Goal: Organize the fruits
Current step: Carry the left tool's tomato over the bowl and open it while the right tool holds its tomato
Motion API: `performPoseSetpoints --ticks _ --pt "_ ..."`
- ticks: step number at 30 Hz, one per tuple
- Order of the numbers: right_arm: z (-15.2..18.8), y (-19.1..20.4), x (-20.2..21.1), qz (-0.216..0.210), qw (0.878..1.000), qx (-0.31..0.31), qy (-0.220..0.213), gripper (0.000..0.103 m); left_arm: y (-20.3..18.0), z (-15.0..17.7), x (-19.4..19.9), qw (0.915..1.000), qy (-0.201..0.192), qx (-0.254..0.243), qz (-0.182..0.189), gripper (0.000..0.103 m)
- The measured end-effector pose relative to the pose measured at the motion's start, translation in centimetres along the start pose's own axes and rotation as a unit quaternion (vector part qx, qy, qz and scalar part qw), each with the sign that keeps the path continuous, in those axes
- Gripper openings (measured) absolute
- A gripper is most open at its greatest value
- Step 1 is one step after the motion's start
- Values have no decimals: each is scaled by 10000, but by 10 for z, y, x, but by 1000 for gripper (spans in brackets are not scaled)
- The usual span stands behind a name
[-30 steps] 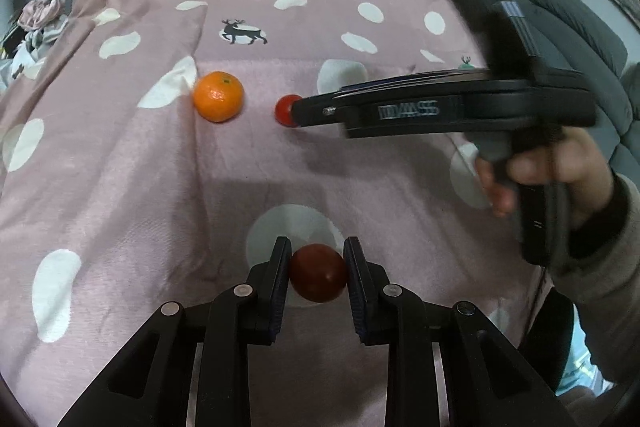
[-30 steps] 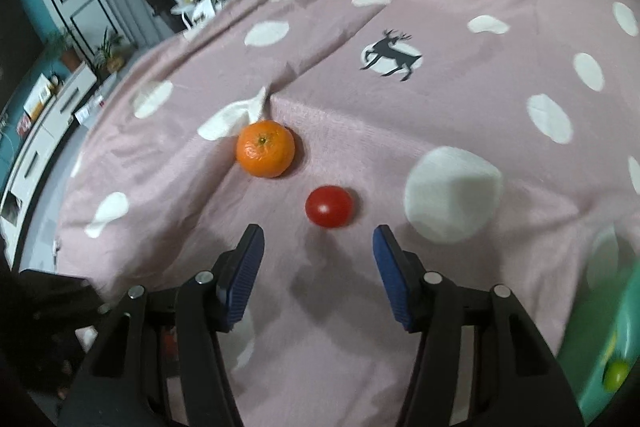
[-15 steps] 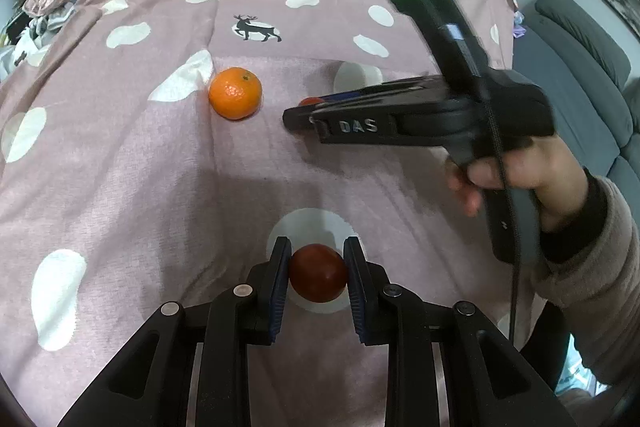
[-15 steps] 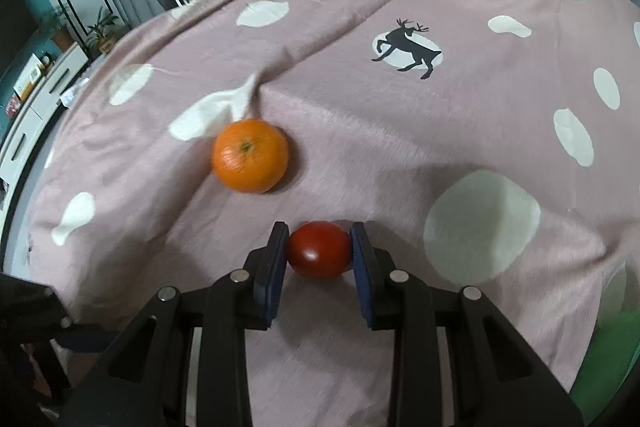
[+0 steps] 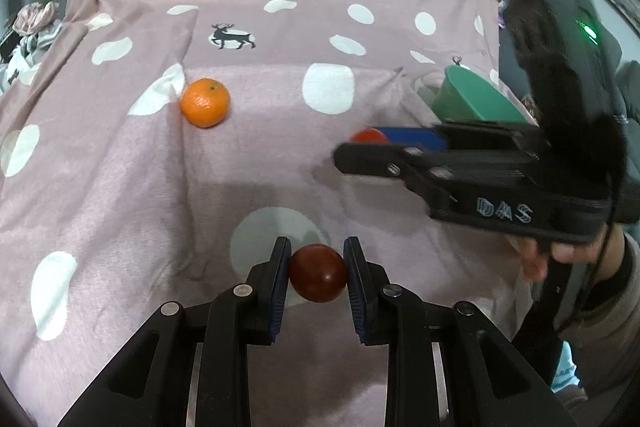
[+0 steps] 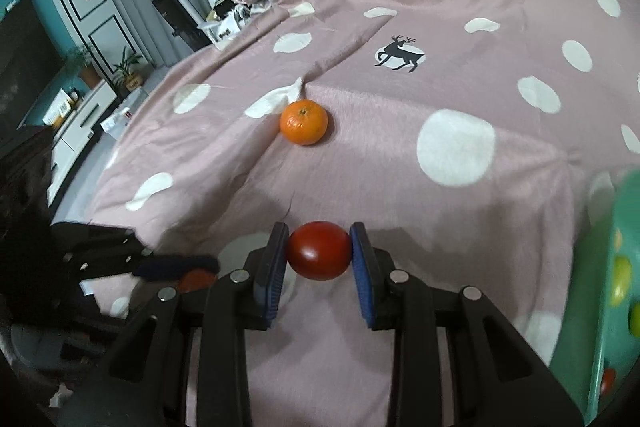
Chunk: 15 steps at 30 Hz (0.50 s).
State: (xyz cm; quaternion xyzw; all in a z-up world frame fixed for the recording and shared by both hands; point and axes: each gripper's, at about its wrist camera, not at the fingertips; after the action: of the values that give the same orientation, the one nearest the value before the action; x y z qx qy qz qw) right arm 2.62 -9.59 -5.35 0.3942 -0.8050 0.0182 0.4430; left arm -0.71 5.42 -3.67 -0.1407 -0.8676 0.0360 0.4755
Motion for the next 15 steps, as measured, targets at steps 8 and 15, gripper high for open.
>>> performPoseSetpoints --ticks 8,15 --pt "28 -11 34 -18 9994 -244 -248 32 -21 -8 2 9999 -1 -143 73 27" --pt "44 -37 79 290 9948 -616 -756 32 -49 -27 1 9989 -105 -381 264 27"
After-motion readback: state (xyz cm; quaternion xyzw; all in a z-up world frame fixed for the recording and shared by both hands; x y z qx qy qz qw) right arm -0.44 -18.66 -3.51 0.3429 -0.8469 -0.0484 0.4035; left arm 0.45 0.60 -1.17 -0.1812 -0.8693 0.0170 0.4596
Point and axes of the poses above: each gripper's, at about its wrist camera, not at the fingertips, and x roughly against the way its jaws point, y to its left, z to its underside, and after that the axes turned 7 degrees about -z, right-handed
